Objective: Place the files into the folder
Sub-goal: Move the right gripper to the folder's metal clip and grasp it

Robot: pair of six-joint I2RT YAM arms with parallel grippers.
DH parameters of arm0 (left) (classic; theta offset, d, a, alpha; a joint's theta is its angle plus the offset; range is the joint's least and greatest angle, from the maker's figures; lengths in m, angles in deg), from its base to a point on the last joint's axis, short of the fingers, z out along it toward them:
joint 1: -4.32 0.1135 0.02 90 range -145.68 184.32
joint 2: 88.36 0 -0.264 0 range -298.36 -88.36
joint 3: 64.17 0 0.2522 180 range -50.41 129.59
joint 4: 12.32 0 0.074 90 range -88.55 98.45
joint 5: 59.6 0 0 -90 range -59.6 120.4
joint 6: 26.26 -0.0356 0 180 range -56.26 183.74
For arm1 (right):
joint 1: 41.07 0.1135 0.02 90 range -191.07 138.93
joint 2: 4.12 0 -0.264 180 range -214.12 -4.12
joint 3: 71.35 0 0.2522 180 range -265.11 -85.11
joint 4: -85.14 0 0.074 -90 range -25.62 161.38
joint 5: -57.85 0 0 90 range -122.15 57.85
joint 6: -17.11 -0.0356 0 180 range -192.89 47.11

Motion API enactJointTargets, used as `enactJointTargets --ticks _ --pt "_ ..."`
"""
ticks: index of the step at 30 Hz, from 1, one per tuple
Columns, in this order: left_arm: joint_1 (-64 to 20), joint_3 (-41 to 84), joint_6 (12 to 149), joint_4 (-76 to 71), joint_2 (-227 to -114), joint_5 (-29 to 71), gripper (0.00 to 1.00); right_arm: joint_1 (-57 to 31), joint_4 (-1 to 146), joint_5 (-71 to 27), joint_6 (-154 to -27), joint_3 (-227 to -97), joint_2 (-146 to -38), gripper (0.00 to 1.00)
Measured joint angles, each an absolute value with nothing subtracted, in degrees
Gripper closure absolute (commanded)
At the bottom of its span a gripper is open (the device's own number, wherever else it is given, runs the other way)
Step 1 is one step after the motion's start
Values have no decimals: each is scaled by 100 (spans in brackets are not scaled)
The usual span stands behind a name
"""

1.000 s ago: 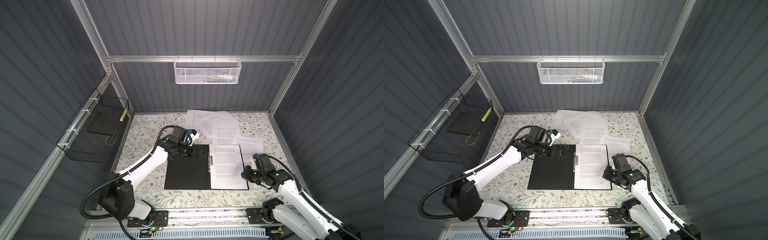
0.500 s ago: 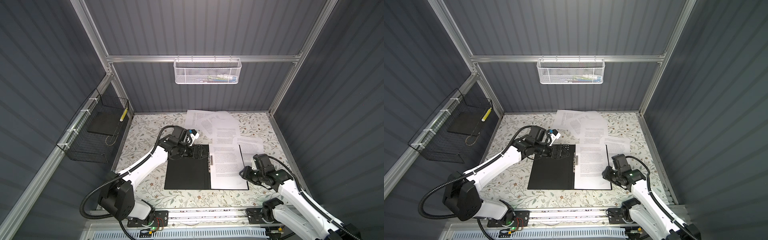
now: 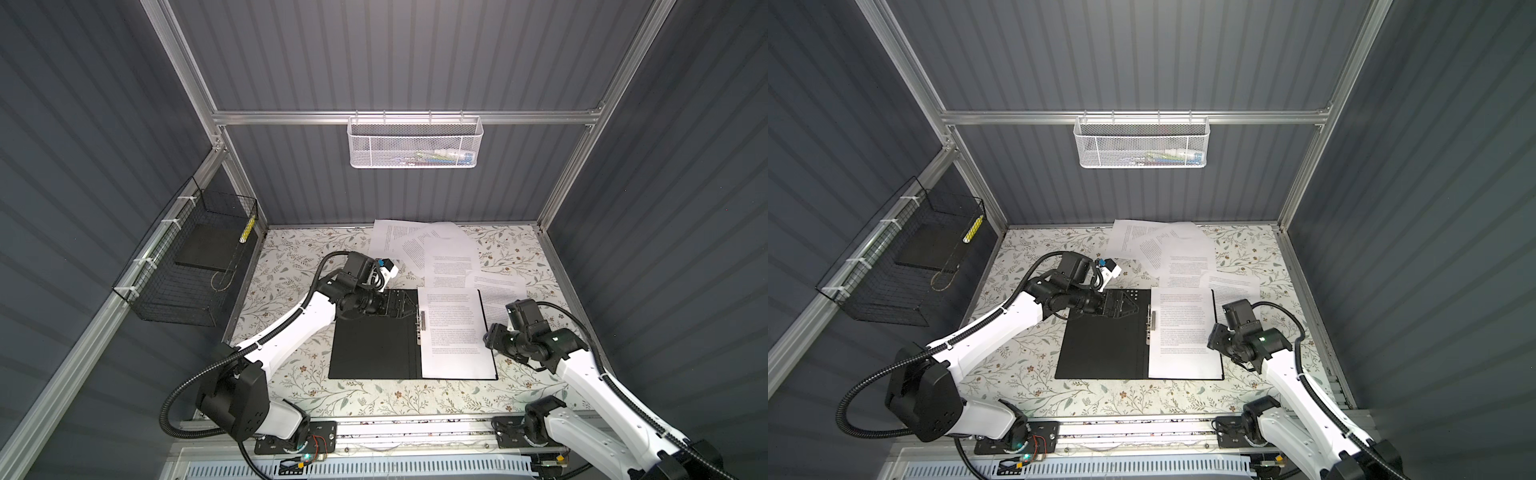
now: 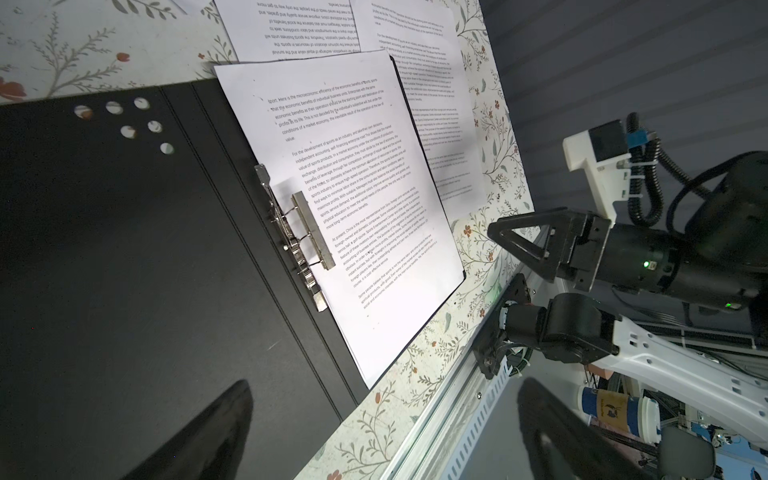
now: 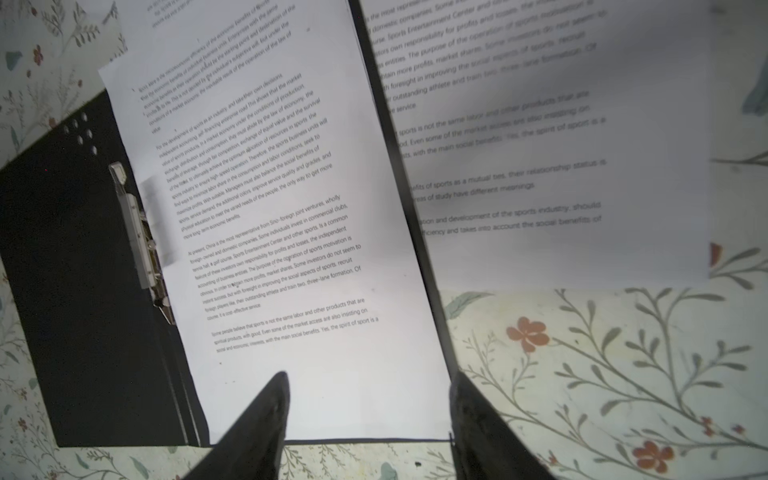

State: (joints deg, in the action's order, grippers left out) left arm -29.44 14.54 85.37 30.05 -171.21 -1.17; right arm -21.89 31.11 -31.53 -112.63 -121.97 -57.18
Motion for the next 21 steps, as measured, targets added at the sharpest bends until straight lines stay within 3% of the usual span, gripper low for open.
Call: enactJointTargets --ticks 4,13,21 --pt "-2944 1454 8534 3007 -17121 -113 0 -1605 3325 -3383 -11246 -12895 -6603 38" --pt "-2944 1454 8510 3031 -17088 91 0 -412 4379 -3223 -11154 -14578 -9565 47" --pt "-2935 1454 8510 3055 -17070 150 0 -121 4779 -2862 -11139 -15015 -10538 58"
